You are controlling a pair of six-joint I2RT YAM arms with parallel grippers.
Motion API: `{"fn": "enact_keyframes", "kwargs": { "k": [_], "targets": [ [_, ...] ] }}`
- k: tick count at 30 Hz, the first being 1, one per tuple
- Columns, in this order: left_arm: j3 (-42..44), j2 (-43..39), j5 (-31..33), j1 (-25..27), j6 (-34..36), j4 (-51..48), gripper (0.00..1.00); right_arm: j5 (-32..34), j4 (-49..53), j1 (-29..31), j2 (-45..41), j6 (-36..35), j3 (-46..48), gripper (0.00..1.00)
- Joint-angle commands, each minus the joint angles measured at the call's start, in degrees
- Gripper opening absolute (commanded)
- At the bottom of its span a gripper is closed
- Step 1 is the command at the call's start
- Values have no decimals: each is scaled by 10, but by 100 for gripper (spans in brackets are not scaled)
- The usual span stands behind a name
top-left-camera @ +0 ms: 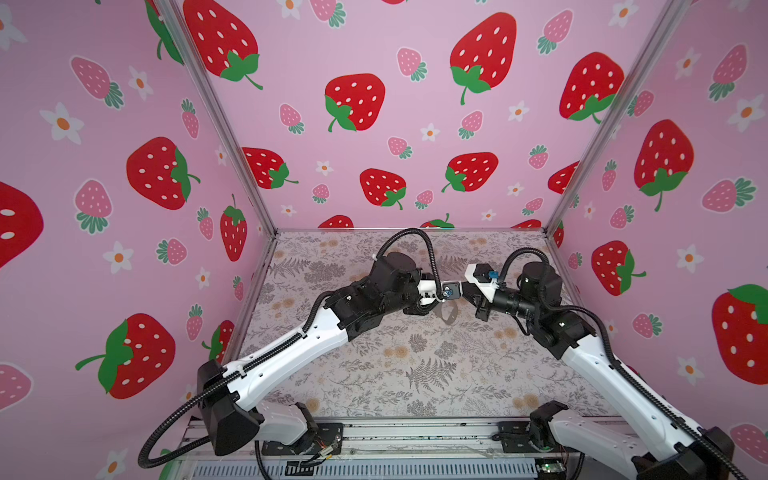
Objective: Put the keys on the keyring
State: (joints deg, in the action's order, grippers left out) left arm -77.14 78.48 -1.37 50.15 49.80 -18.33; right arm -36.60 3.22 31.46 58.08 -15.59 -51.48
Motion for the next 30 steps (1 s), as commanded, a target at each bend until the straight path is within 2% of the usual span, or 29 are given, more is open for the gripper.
{"fn": "enact_keyframes", "kwargs": {
  "k": [1,14,20,30],
  "targets": [
    [-19,-3,13,2,14,26,33,1,15,4,-2,-5,-23,0],
    [-25,4,-30,5,8,26,30,3,19,7,1,1,-31,0],
    [-15,-8,-27,5,4,30,30,14,21,7,2,3,-31,0],
    [-17,6,-34,7,-13,42,29,-6,6,8,-2,17,-28,0]
  ]
}}
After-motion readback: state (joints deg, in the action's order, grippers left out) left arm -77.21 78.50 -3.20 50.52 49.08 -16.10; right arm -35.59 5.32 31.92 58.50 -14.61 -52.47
